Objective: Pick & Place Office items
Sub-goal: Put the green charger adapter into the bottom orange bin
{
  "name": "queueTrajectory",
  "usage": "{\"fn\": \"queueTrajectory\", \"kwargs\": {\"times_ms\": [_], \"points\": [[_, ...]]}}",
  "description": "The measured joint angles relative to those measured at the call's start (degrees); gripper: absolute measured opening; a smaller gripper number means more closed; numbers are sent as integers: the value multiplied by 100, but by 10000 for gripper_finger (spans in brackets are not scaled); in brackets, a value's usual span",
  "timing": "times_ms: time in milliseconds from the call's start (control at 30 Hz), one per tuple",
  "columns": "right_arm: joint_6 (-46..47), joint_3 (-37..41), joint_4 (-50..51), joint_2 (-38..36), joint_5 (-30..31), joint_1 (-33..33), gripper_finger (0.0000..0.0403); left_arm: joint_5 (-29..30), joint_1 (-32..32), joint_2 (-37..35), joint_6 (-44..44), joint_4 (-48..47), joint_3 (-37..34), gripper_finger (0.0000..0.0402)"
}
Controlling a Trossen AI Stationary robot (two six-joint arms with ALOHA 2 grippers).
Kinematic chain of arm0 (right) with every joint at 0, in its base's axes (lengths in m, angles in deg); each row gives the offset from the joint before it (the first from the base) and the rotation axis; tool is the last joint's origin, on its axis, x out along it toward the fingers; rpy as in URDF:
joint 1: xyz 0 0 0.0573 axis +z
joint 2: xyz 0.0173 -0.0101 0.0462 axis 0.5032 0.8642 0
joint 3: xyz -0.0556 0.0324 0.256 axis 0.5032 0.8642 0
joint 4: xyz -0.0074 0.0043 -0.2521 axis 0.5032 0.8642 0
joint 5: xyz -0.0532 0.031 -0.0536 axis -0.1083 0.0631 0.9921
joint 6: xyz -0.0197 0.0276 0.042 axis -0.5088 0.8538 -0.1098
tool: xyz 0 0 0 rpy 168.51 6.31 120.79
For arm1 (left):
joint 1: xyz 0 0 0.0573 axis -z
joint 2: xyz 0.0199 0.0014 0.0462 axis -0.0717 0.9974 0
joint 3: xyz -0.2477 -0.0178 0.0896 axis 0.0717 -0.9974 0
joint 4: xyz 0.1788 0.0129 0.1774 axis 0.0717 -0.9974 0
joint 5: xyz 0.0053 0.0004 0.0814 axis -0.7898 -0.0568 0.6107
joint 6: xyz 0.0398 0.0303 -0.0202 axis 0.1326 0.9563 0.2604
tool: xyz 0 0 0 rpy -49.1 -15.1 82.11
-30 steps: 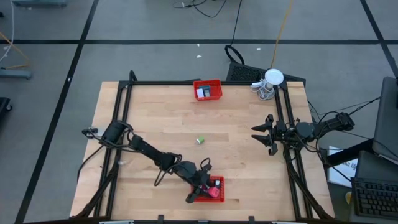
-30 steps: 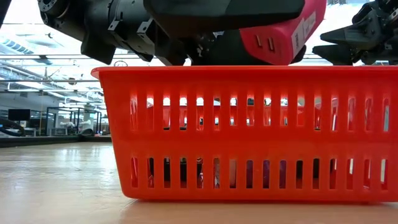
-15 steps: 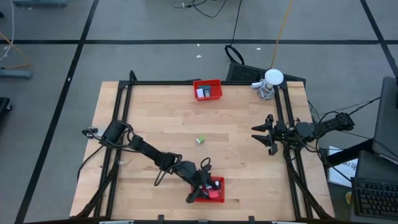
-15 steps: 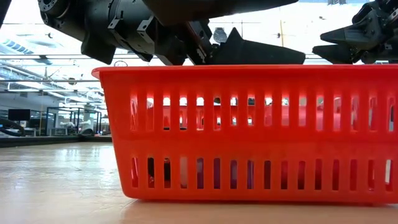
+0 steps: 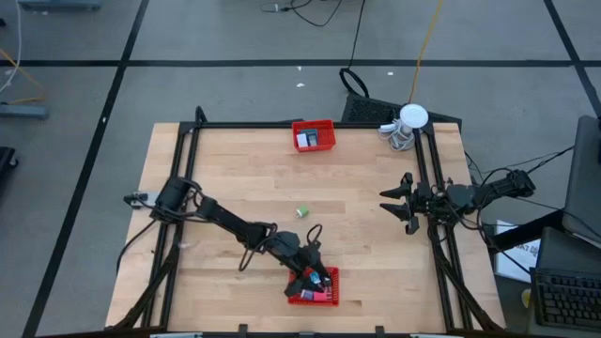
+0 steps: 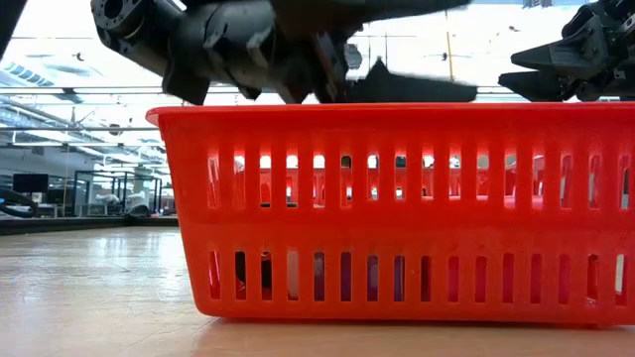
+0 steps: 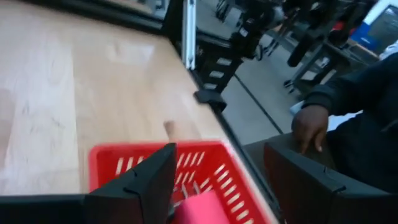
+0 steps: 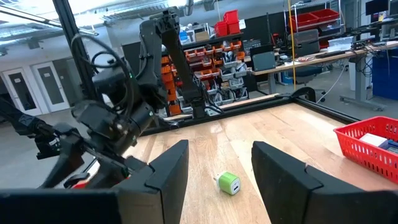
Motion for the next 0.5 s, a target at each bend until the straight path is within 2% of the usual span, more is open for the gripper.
{"fn": "queueTrajectory", "kwargs": {"times_ms": [233,367,500], "points": [[1,0,-1,0,1,0,165,-5,20,-518,708,-363,0,228],[1,0,-2,0,-1,0,165,401,-15,-955,1089,-1421,0,222],[0,0,1,0,0,0,165,1085,-122,-1496,1243,-2768,0,215]]}}
